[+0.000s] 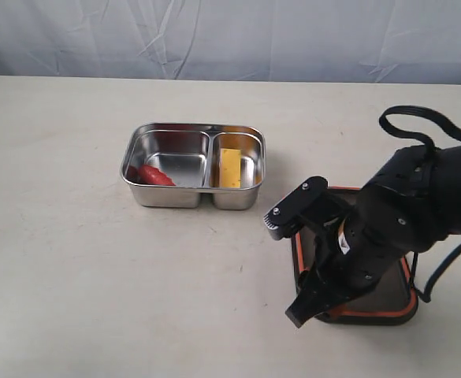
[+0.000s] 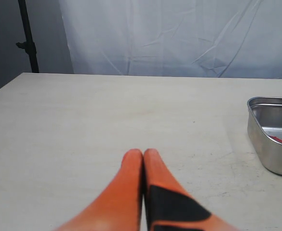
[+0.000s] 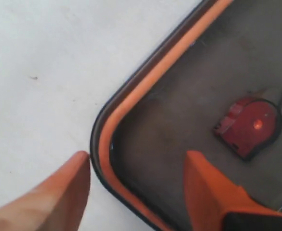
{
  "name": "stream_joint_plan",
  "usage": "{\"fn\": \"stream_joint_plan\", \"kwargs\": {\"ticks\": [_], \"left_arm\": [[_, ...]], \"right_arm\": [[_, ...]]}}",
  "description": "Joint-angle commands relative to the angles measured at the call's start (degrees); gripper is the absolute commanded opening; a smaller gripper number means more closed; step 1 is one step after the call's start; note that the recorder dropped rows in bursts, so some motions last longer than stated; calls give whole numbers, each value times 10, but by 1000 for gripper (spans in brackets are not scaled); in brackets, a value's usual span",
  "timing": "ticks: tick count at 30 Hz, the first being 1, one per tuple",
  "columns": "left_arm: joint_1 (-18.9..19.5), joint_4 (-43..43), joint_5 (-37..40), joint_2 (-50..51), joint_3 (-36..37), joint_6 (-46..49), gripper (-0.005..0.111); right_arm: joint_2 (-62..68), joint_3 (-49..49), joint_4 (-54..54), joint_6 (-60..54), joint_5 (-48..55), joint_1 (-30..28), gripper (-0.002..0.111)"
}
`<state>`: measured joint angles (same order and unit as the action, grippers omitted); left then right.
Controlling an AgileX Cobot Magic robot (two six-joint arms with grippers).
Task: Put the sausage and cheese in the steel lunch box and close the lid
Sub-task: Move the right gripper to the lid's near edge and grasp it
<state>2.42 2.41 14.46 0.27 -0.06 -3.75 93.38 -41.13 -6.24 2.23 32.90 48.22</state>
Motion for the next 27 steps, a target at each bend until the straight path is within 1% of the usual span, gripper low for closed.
{"fn": "stream_joint_plan", "kwargs": {"ticks": [1,9,10,14,15,21,24,25,27], "left_arm": [[-3,1,-8,-3,1,-1,0],[-3,1,-8,-3,1,-1,0],[-3,1,-8,-3,1,-1,0],[-3,1,-8,-3,1,-1,0],[-3,1,-8,-3,1,-1,0],[-3,1,-8,-3,1,-1,0],[-3,1,-8,-3,1,-1,0],[-3,1,-8,-3,1,-1,0],[-3,1,-8,-3,1,-1,0]], "right_arm": [[30,-3,10,10,-15,-2,54],[62,-3,56,14,-69,-2,53],[66,-3,56,17,-73,-2,51],[86,-3,56,24,-73,-2,39],[89,-3,56,24,-70,-2,37],[102,-3,66,29,-57,-2,36],[102,-3,70,29,-53,-2,32],[102,-3,70,31,-48,-2,29],[102,-3,70,35,-40,-2,20]]}}
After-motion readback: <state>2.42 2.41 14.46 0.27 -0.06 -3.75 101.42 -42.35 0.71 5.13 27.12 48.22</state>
